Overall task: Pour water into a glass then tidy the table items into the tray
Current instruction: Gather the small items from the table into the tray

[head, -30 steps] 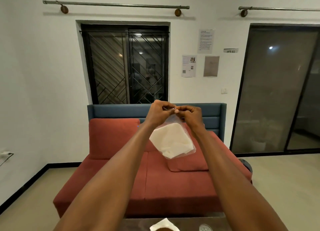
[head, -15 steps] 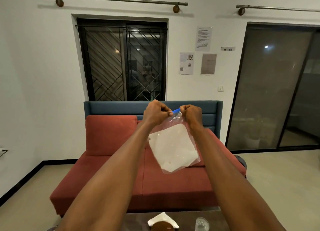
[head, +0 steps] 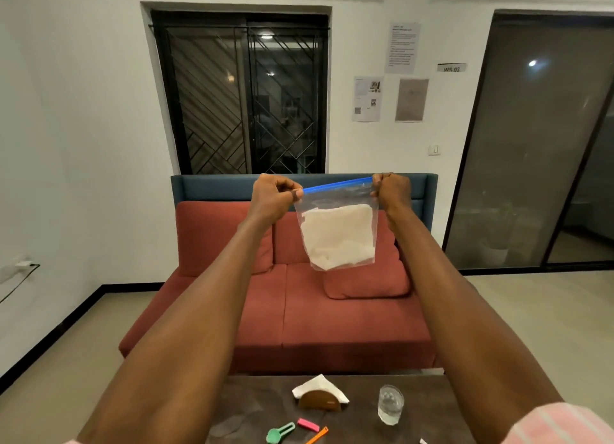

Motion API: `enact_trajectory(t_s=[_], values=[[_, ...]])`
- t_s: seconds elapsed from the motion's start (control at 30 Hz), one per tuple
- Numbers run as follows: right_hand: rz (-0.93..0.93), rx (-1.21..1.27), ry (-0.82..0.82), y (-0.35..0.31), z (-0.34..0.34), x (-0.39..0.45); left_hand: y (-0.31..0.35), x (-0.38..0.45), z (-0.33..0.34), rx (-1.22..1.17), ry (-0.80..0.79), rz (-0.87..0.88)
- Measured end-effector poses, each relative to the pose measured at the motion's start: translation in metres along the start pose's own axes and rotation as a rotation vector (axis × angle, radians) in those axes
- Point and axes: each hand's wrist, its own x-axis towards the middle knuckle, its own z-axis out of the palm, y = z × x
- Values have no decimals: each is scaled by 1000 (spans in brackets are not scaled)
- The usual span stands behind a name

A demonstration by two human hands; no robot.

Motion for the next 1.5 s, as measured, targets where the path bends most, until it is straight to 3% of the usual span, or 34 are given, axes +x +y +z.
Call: enact_trajectory(t_s=[0.1,0.27,0.37,0.63,0.87,1.13,1.5], values=[[-133,-126,-203,8,4,-7,-7,-9,-12,-76,43,-38],[-278,-359,-622,18,50,-37,-26,-32,-40,2,89,-78],[-342,-489,-763,29,91,-57,-45,-49,-66,47,126,-108],[-473,-619,-817,75,222,-106,-139,-87,-187,221,188,-285],[-355,-700,-902,149,378,-173,-284,-125,-277,366,176,-505],[-23,-788,-918,268,511,-243,-450,-177,-308,554,15,-776],[42,-984,-996,388,584,-291,-585,-233,-322,467,12,-968]])
